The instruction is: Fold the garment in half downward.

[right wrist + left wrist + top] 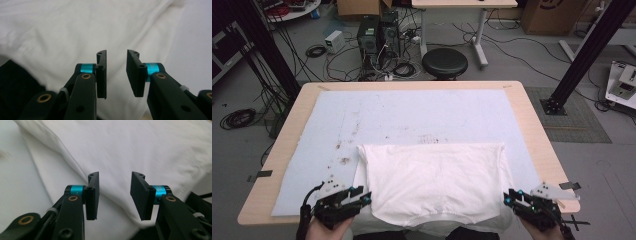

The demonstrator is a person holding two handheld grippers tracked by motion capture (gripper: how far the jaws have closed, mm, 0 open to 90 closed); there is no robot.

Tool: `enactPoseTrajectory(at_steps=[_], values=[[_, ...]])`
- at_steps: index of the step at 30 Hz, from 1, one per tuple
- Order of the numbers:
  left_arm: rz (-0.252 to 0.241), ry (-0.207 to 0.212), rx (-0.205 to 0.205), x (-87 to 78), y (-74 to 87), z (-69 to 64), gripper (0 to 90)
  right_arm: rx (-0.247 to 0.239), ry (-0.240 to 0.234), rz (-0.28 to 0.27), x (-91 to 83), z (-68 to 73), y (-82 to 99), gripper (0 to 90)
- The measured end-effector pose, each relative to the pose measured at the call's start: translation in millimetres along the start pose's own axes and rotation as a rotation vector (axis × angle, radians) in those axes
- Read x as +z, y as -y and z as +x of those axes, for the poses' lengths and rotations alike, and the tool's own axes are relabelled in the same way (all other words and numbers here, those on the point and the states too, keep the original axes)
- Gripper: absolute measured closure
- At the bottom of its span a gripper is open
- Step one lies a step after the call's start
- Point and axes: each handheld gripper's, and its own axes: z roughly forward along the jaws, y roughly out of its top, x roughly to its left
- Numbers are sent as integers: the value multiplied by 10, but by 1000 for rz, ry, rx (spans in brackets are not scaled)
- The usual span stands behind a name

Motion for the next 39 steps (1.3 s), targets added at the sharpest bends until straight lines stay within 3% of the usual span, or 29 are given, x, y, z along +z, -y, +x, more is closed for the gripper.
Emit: enactPoseTrajectory(at_steps=[6,7,13,16,19,22,23,25,26,29,31,33,36,39], values=[[-96,-94,82,259,-341,310,545,-9,75,-34,348,-328,-448,645],[-101,-102,79,312,-384,373,543,-1,83,-33,412,-387,-523,620],[-94,-163,-2,657,-577,758,467,63,106,-25,823,-694,-880,508],[-57,-223,-24,795,-602,915,430,108,136,5,1036,-825,-927,450],[-6,-219,-77,930,-567,1042,408,138,131,55,1206,-913,-905,411],[16,-199,-80,1017,-521,1050,396,151,111,93,1298,-928,-845,432],[44,-205,-69,1054,-502,1031,403,133,117,81,1293,-921,-830,491],[47,-178,-56,1058,-493,1001,494,116,88,75,1268,-910,-798,642],[44,-146,-75,1057,-486,984,654,109,58,72,1260,-906,-785,712],[47,-178,-29,1046,-488,917,759,52,65,69,1235,-828,-769,769],[44,-186,-25,1035,-505,914,783,32,78,62,1221,-812,-772,779],[20,-213,6,1028,-538,893,791,12,96,38,1207,-816,-799,786],[15,-238,58,1055,-661,867,796,5,108,13,1180,-827,-925,790],[1,-249,78,1094,-842,896,797,-17,124,-4,1181,-840,-1113,792]])
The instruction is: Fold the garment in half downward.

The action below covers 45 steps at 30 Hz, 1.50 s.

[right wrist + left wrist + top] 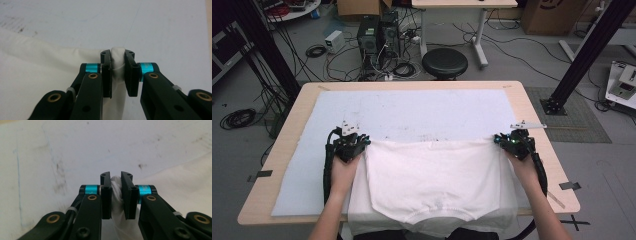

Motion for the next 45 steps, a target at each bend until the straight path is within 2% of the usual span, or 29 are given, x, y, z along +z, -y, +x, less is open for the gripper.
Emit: enactPoseTrajectory(at_steps=[3,5,7,9,13,15,16,18,20,23,26,29,33,36,39,42,45], values=[[-21,-17,7,78,-207,78,796,4,21,-17,52,-56,-226,792],[-31,-48,26,158,-321,126,796,13,41,-41,108,-96,-382,792],[-47,-67,32,253,-390,177,794,15,67,-65,185,-126,-518,792],[-38,-74,33,358,-418,213,792,42,83,-68,297,-146,-606,791],[-14,-72,52,521,-373,212,789,45,97,-18,560,-135,-586,790],[-5,-73,35,575,-321,207,784,52,104,0,643,-133,-505,784],[-12,-82,27,574,-302,209,769,55,106,9,665,-143,-463,767],[-76,-90,-12,527,-269,215,667,62,106,0,658,-165,-398,736],[-129,-83,-26,442,-258,203,611,64,95,-25,589,-160,-367,691],[-167,-69,-18,298,-247,144,551,40,103,-56,437,-100,-360,591],[-204,-36,-8,118,-202,64,534,16,86,-88,233,-24,-323,561],[-239,-10,11,-71,-144,-74,533,4,67,-134,5,58,-237,559],[-278,11,57,-327,-36,-299,521,-3,40,-173,-263,161,-100,525],[-290,24,82,-463,59,-452,520,1,21,-202,-417,216,17,524],[-292,39,83,-555,155,-548,516,13,1,-212,-525,267,135,524],[-282,51,76,-610,200,-586,512,20,-13,-219,-619,314,237,515],[-294,64,51,-634,230,-585,501,29,-14,-224,-686,325,308,501]])
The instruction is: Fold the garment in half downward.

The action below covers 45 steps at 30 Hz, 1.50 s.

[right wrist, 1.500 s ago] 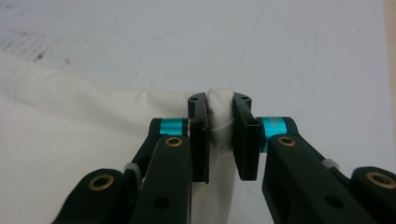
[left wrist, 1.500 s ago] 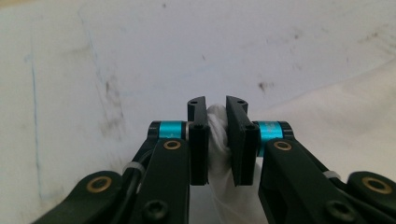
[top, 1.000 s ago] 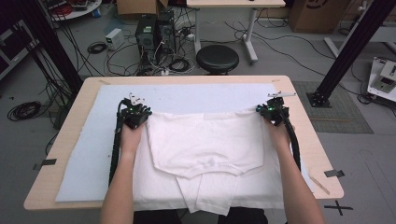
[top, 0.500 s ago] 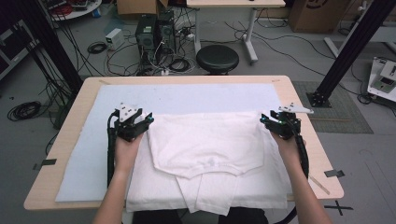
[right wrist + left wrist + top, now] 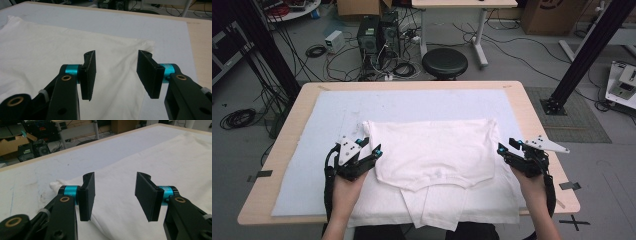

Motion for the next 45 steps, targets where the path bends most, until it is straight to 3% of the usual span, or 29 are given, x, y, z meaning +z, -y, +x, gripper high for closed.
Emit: enactPoseTrajectory(at_steps=[3,17,25,31,36,39,43,45], values=[[1,28,-39,16,39,21,483,9,11,-15,-39,-21,55,488],[27,39,-33,37,109,25,464,-4,2,-14,-45,-31,98,482],[26,36,-45,32,126,43,458,-5,2,-12,-49,-40,101,479],[44,56,-56,57,122,8,440,-5,0,-11,-49,-28,104,472],[63,41,-60,65,122,-2,395,3,32,-2,-50,-17,109,467],[99,11,-81,56,127,8,395,12,48,6,-46,-14,116,466],[137,-18,-144,-4,133,5,399,55,58,24,-86,-7,124,467],[160,-11,-148,-33,152,-12,400,89,51,36,-109,4,143,470]])
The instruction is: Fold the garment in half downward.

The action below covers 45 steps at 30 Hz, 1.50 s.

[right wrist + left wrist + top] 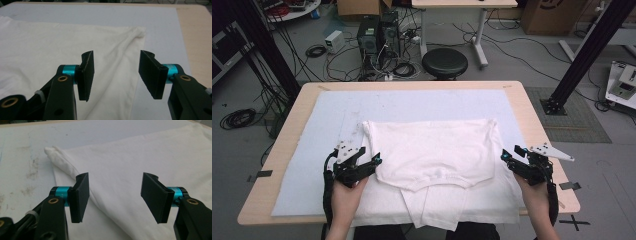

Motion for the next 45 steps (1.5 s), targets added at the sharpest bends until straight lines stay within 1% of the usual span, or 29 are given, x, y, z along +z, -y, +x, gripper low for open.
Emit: enactPoseTrajectory(at_steps=[2,3,4,5,6,8,10,11,12,13,14,15,16,18,19,21,22,24,27,28,29,30,32,34,35,39,42,43,45], values=[[35,-15,-10,-25,50,-34,401,21,-2,19,-18,11,51,478],[47,-14,-18,-40,81,-48,401,24,-8,33,-19,23,86,489],[47,-14,-18,-40,81,-48,401,24,-9,50,-21,39,122,496],[74,-8,-34,-79,148,-76,401,19,-10,64,-16,57,160,505],[79,-8,-39,-92,181,-96,402,11,-11,81,-10,76,196,520],[102,-7,-33,-110,245,-141,405,2,-3,122,6,117,260,535],[131,3,-33,-113,301,-175,410,9,-14,152,35,139,307,554],[144,12,-40,-106,322,-189,432,20,-21,170,55,151,320,554],[155,16,-40,-95,335,-193,475,35,-34,178,81,157,329,553],[161,11,-49,-78,340,-189,481,47,-47,193,110,163,334,553],[161,11,-49,-78,340,-189,481,47,-47,193,110,163,334,553],[164,6,-75,-49,336,-167,483,63,-68,225,179,197,355,591],[171,16,-86,-37,334,-158,503,53,-71,230,195,211,359,620],[185,40,-83,-5,339,-161,575,22,-93,250,229,257,362,725],[192,57,-73,9,343,-161,658,3,-100,256,236,273,362,779],[194,73,-76,23,338,-164,764,-19,-99,262,231,294,361,862],[193,73,-72,20,330,-172,819,-27,-100,256,220,295,358,876],[186,77,-62,-9,309,-183,852,-20,-108,245,181,289,341,885],[158,123,-87,-120,254,-160,858,-12,-127,218,71,279,287,889],[158,123,-87,-120,254,-160,859,-12,-133,212,30,280,266,890],[143,164,-111,-211,209,-142,859,-10,-144,206,-7,277,249,890],[142,185,-119,-253,190,-141,858,-6,-150,204,-52,282,243,890],[146,212,-117,-341,175,-158,859,-10,-160,202,-147,297,258,890],[145,243,-122,-436,186,-172,859,-14,-168,203,-249,308,292,889],[149,252,-118,-482,200,-185,858,-16,-173,202,-301,313,310,889],[181,261,-89,-629,315,-255,857,-15,-196,199,-500,342,423,888],[208,249,-66,-687,439,-301,850,-32,-205,209,-602,388,541,883],[217,241,-57,-697,473,-310,836,-48,-200,216,-616,404,578,876],[225,214,-53,-707,514,-307,715,-75,-185,229,-621,422,635,859]])
